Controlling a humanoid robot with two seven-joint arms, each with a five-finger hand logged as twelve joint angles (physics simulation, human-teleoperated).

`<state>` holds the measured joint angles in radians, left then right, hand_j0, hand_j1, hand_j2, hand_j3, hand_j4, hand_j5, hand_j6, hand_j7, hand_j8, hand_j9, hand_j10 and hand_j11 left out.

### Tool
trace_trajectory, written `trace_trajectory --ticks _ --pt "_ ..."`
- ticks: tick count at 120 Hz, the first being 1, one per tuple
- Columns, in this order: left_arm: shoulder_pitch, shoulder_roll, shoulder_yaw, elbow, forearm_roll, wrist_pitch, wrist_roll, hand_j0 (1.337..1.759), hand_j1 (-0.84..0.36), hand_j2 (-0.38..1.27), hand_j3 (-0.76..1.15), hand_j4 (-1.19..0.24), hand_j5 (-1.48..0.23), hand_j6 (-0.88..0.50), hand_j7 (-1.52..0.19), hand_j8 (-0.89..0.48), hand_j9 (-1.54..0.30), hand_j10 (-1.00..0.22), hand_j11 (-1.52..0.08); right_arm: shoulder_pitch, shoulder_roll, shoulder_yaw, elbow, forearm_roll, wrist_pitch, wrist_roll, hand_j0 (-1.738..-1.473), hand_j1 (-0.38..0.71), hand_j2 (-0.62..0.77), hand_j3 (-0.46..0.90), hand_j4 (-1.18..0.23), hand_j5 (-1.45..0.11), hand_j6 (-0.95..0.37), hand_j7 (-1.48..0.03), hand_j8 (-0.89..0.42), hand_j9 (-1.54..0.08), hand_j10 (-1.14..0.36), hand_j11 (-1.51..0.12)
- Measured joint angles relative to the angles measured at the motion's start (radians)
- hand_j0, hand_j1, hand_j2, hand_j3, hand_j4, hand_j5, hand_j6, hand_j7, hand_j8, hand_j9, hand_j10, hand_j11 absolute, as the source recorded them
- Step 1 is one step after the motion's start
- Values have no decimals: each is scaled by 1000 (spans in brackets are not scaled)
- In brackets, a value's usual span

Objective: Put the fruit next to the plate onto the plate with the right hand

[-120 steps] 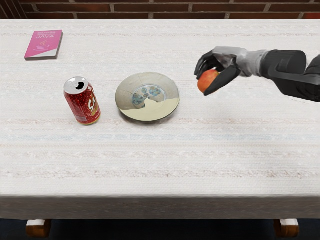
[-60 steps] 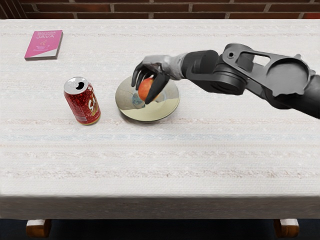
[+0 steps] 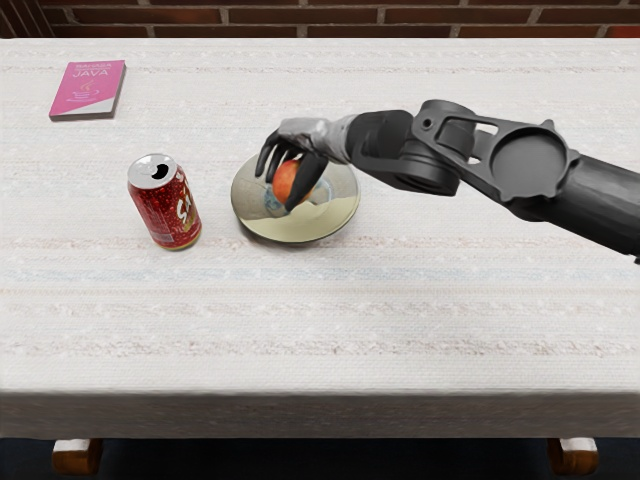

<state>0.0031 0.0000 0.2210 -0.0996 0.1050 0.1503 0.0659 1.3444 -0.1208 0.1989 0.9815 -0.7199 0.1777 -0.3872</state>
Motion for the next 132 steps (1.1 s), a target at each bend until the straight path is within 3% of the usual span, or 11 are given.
trace_trajectory --ticks 20,47,70,86,98,132 --pt "0 0 0 0 0 0 0 1658 53 50 0 -247 -321 -247 -321 -247 -321 -247 -321 -1 2 2 -12 0 -4 0 -1656 149 16 0 -475 -639 -456 -626 -389 -632 -406 -632" --pt "0 0 0 0 0 0 0 1658 53 50 0 -247 -321 -247 -321 -247 -321 -247 -321 0 2 7 -14 10 -5 -1 -1657 52 -33 0 -355 -468 -349 -464 -326 -466 -331 -465" --pt "0 0 0 0 0 0 0 1658 53 50 0 -247 -321 -248 -321 -248 -321 -247 -321 2 -41 42 -1 94 15 6 -1658 -130 -23 0 -191 -251 -189 -249 -180 -250 -182 -250" --pt "0 0 0 0 0 0 0 1658 53 50 0 -248 -321 -248 -321 -248 -321 -247 -321 -8 -138 94 58 226 102 29 -1658 -207 -16 0 -123 -161 -123 -160 -118 -161 -118 -160" --pt "0 0 0 0 0 0 0 1658 53 50 0 -248 -321 -248 -321 -248 -321 -248 -321 -33 -234 136 81 386 259 34 -1658 -241 -13 0 -94 -122 -93 -121 -90 -121 -91 -121" --pt "0 0 0 0 0 0 0 1658 53 50 0 -248 -321 -248 -321 -248 -321 -247 -321 -193 -528 201 128 785 422 32 -1658 -287 -9 0 -53 -69 -53 -69 -52 -69 -52 -69"
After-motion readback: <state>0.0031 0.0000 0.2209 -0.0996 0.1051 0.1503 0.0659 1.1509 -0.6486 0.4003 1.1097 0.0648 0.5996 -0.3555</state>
